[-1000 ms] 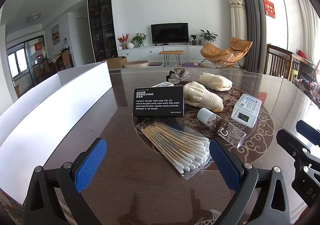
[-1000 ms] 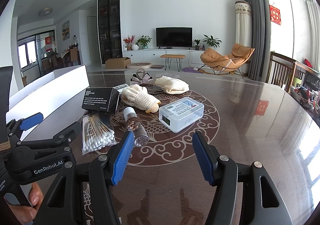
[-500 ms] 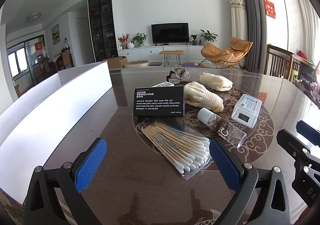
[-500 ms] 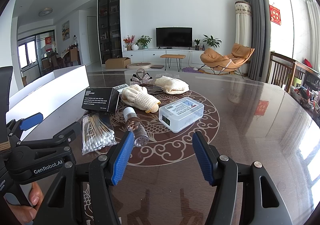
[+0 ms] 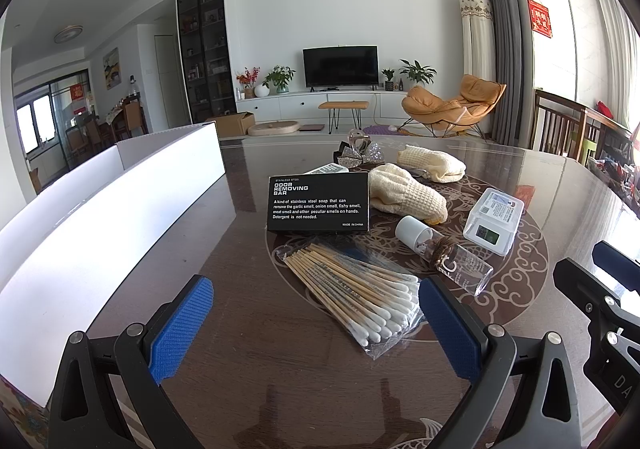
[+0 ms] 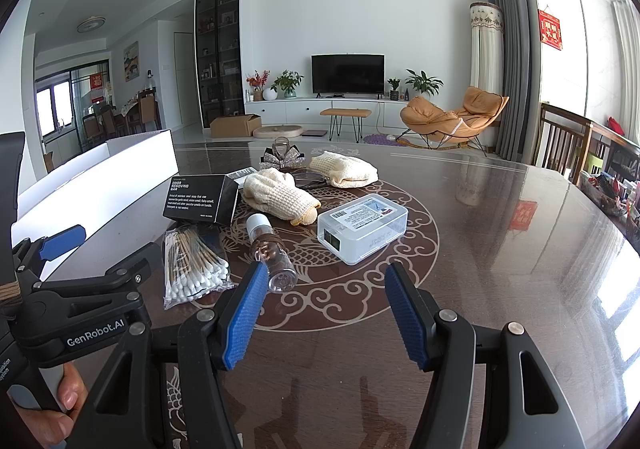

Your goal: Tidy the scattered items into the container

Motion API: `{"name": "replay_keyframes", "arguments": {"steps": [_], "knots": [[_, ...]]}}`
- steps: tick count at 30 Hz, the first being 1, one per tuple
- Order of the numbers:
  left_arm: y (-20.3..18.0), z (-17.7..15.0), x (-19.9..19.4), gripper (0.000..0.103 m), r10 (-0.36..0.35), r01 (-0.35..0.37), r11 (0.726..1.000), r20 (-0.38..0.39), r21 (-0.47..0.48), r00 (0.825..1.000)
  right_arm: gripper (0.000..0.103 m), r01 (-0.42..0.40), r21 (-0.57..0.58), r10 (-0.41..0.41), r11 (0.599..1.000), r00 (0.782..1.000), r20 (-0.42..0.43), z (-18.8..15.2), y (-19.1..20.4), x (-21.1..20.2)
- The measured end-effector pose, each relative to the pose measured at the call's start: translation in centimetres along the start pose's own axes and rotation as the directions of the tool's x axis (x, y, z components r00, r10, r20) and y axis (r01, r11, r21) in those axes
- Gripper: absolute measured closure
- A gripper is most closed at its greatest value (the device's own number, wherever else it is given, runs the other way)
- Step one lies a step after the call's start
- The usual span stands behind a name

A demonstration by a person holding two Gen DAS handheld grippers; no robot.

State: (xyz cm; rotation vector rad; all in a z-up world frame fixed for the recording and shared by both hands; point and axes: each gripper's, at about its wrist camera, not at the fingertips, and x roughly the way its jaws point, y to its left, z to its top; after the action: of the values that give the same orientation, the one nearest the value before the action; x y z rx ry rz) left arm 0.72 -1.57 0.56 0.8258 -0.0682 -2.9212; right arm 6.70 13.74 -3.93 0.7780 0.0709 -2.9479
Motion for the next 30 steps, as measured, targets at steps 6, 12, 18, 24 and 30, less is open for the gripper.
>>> {"name": "replay_keyframes", "arguments": {"steps": [6, 12, 18, 24, 30], "knots": [[0.01, 0.00, 0.00, 0.000, 0.001, -0.001, 1.000, 0.000, 0.000, 1.000, 0.041, 0.001, -0.001, -0.001, 1.000, 1.000, 0.000, 0.00, 0.00, -0.01], [-0.01, 0.00, 0.00, 0.000, 0.000, 0.000, 1.000, 0.000, 0.000, 1.000, 0.041, 0.002, -0.002, -0.002, 1.000, 1.000, 0.001, -0.01, 0.00, -0.02], [0.00, 0.00, 0.00, 0.000, 0.001, -0.001, 1.000, 0.000, 0.000, 1.000, 0.041, 0.002, -0.004, -0.002, 1.000, 1.000, 0.001, -0.01, 0.00, -0.02], [0.01, 0.00, 0.01, 0.000, 0.000, 0.000, 1.000, 0.000, 0.000, 1.000, 0.041, 0.003, -0.005, -0.003, 1.000, 1.000, 0.001, -0.03, -0.01, 0.00], [-0.01, 0.00, 0.00, 0.000, 0.000, 0.000, 1.000, 0.000, 0.000, 1.000, 0.041, 0.004, -0.006, -0.004, 1.000, 1.000, 0.002, -0.04, 0.01, 0.00]]}}
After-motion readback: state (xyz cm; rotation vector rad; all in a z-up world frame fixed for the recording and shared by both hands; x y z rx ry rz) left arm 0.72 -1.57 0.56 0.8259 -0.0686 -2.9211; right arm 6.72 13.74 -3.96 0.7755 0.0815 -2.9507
